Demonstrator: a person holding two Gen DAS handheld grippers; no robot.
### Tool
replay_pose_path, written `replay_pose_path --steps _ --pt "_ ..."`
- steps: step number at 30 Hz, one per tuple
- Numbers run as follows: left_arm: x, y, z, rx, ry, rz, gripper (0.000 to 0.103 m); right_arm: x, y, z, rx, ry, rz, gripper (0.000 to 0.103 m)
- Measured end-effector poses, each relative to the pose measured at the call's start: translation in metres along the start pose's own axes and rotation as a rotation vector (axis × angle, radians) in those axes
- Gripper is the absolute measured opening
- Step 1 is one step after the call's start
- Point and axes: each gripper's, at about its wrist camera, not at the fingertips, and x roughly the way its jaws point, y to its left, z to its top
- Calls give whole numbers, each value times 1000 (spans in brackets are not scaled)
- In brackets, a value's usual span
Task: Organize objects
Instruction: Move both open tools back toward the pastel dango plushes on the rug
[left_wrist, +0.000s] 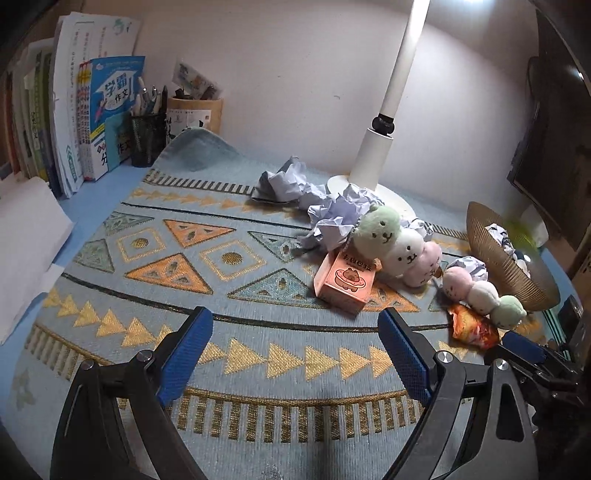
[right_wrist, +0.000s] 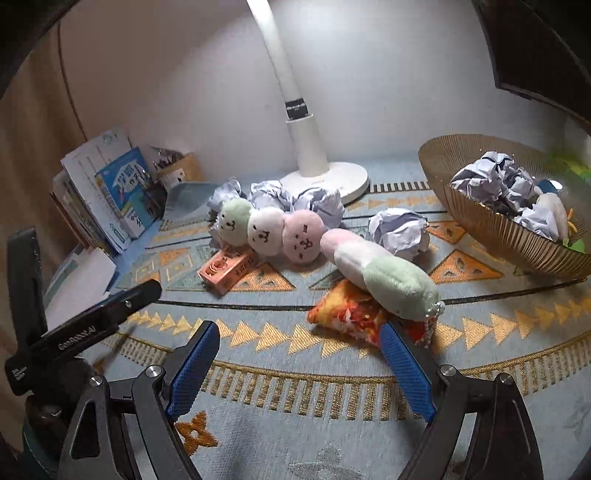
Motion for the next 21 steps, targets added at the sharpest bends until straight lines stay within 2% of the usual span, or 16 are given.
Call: replay_pose_path --steps 9,13,15,17,19,21 --pt "6 10 1 -47 42 -37 91 6 -2 0 8 22 -24 88" --pt "6 5 0 -17 42 -35 91 -2 -6 0 24 -5 -12 88" --pt "5 2 0 1 40 -34 91 -13 -15 0 69 -56 -24 88" --pt "8 -1 2 17 64 -36 91 -17 -30 1 147 -72 -38 88" --pt "17 -7 10 59 127 -49 91 -9 -47 1 231 -23 -32 88" --pt "27 -13 23 130 171 -30 91 -6 -55 1 274 -2 -33 88"
